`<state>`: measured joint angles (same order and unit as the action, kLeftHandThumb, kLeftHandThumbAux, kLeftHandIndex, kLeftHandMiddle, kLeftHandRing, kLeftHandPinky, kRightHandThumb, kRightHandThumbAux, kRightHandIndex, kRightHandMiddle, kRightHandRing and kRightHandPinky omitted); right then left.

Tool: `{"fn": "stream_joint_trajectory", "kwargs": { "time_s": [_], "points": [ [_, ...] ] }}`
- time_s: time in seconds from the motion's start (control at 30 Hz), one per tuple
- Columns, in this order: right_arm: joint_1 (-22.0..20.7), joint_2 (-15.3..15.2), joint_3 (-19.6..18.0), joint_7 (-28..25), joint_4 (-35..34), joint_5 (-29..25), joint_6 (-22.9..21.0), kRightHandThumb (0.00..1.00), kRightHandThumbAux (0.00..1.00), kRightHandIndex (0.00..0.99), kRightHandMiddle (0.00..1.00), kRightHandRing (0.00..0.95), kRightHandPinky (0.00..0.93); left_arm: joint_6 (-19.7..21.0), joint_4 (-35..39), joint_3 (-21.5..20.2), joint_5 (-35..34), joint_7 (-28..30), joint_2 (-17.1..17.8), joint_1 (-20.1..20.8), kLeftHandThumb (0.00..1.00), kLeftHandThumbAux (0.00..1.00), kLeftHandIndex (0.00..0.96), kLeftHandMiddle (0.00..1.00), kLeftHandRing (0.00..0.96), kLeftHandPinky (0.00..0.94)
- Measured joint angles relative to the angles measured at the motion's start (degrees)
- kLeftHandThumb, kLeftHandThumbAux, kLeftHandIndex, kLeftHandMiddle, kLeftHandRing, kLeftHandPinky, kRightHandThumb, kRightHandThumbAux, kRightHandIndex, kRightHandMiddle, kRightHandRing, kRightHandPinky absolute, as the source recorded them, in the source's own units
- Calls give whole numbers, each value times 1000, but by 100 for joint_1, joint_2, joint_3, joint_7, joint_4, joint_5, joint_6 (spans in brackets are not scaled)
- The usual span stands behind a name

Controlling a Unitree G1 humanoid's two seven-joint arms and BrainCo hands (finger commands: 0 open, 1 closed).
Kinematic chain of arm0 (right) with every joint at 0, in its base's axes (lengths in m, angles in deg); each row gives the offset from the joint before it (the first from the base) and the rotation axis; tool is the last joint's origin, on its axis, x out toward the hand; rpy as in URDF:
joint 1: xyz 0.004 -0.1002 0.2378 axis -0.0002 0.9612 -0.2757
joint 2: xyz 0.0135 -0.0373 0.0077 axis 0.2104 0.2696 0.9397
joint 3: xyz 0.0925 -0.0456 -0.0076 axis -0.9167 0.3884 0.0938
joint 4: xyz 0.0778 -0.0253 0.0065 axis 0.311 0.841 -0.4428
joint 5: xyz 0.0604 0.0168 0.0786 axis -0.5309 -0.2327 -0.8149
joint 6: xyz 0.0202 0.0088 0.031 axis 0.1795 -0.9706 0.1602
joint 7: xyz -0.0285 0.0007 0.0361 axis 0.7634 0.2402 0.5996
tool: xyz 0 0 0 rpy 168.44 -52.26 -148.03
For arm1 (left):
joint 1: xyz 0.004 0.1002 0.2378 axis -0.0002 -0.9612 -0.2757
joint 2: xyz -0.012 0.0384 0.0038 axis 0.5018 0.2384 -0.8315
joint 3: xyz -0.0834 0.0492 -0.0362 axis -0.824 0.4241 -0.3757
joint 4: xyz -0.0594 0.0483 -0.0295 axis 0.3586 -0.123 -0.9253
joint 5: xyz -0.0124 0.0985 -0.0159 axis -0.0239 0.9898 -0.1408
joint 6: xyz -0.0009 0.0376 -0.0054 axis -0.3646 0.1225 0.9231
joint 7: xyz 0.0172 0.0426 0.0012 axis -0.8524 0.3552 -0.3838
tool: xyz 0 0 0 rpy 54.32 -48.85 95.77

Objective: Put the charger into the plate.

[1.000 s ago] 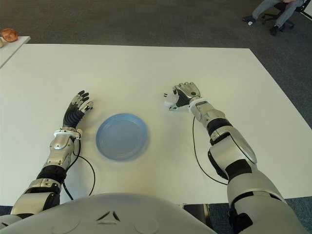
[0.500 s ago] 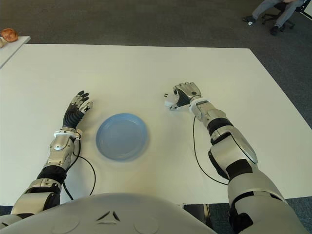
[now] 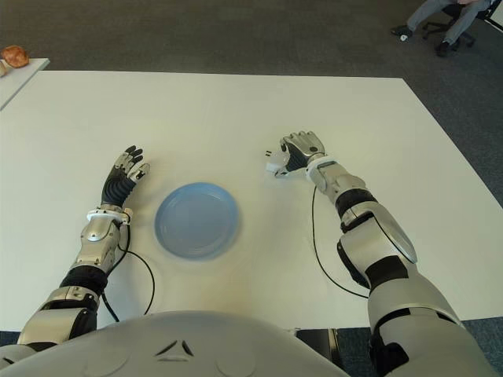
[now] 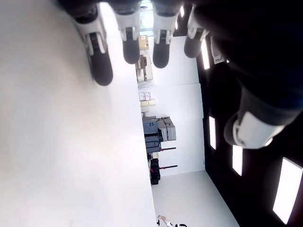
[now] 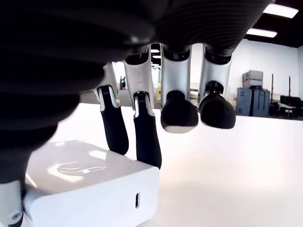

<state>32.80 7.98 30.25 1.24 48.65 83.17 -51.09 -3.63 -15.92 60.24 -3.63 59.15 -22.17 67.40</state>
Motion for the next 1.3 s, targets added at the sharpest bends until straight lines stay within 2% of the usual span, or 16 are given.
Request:
{"fn": "stream_joint_trajectory", "kwargs": {
  "time_s": [0.2, 0.7, 1.3],
  "points": [
    [-69, -196, -74, -192, -514, -19, 99, 743, 708, 441, 868, 847, 797, -49, -93, -9, 0, 0, -22, 51, 0, 576, 49, 124, 109, 109],
    [-29, -580, -565, -631, -2178, -58, 165, 746, 707, 442, 865, 846, 801, -116, -287, 0, 23, -7, -30, 179, 0, 583, 47, 117, 103, 101],
    [207, -586, -843, -884, -2693, -61, 186, 749, 707, 442, 873, 862, 832, -164, -452, 5, 20, -7, -35, 287, 0, 609, 47, 113, 108, 113]
  ]
}}
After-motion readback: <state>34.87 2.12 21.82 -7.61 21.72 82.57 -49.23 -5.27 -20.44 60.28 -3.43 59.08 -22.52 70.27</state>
